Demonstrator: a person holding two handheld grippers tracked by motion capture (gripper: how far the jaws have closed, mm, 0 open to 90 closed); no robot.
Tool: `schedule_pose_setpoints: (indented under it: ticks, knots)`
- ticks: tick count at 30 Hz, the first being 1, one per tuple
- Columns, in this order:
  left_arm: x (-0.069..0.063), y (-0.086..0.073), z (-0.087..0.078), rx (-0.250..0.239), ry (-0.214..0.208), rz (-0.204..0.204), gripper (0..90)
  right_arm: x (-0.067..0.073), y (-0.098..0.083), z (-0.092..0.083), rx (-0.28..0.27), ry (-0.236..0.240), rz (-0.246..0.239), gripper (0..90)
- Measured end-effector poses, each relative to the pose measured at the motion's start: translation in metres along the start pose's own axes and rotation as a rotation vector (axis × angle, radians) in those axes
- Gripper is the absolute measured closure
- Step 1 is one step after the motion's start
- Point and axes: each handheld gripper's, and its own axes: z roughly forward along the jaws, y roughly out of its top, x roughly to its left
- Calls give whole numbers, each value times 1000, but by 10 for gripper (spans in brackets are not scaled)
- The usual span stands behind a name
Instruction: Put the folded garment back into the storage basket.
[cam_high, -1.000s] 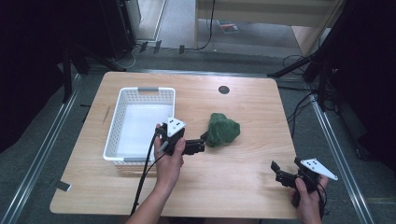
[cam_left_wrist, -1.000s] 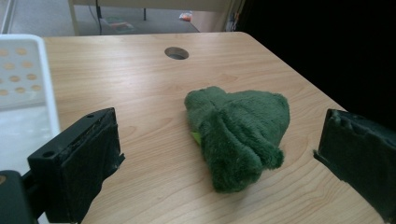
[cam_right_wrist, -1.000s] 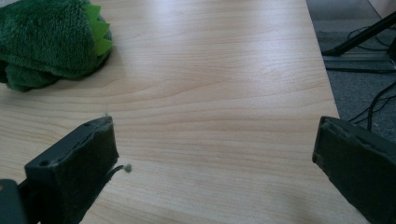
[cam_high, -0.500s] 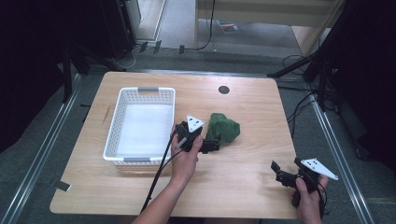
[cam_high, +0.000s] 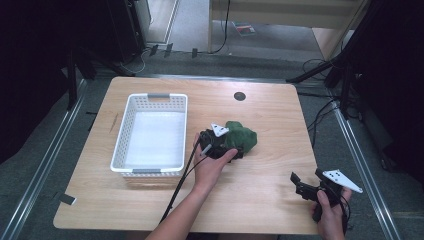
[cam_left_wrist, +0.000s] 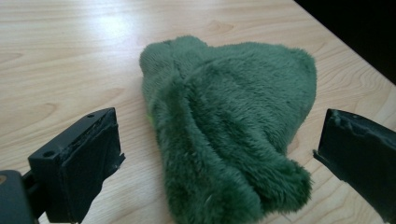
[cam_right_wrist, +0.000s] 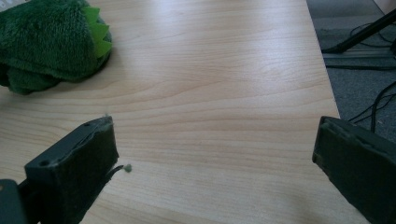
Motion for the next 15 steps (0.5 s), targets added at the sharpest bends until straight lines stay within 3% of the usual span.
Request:
schedule_pose_setpoints:
  ticks: [4, 5, 6, 11, 12, 15]
  knots:
    - [-6, -2, 9, 37, 13, 8, 81, 0, 0, 0, 1, 1, 0, 1]
    - [-9, -4, 13, 53, 19, 13, 163, 0, 0, 0, -2, 2, 0, 1]
    - [-10, -5, 14, 61, 29, 23, 166, 0, 0, 0, -1, 1, -1, 1]
    - [-11, -7, 16, 74, 38, 34, 295, 0, 0, 0, -1, 2, -1, 1]
    - [-10, -7, 16, 78, 36, 33, 360, 0, 0, 0, 0, 2, -1, 1]
    - [-8, -8, 15, 89, 40, 57, 429, 0, 0, 0, 0, 1, -2, 1]
